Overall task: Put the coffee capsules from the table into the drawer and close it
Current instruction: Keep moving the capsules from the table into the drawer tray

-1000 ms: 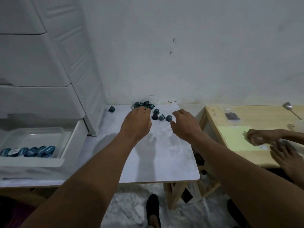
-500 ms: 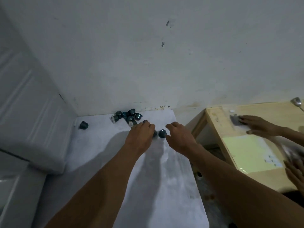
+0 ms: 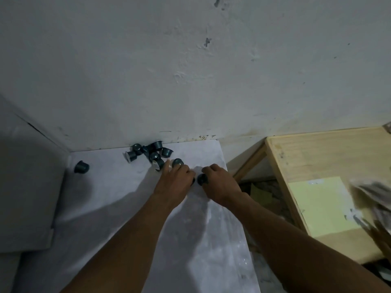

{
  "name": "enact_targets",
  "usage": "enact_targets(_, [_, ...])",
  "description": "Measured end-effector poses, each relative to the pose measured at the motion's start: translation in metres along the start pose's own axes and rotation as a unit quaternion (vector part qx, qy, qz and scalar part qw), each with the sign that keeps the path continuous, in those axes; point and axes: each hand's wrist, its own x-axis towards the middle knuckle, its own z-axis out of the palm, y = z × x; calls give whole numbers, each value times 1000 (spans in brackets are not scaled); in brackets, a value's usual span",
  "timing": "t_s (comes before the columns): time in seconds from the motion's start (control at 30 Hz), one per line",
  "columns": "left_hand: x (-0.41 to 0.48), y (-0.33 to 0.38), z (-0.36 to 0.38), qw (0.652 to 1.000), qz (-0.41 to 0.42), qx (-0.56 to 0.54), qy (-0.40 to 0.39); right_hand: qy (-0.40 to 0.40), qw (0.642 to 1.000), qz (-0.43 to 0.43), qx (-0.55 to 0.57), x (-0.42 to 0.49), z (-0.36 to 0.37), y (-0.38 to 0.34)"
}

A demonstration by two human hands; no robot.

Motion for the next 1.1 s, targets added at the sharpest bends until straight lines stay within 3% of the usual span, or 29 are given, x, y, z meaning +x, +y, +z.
enact_targets(0.47, [8,-8,8,998,16,7,60,8,999,2,43,14,15,5])
enact_targets(1.1, [-13,-13,10,987,29,-109,115,2,999,13,38,-6,17,4])
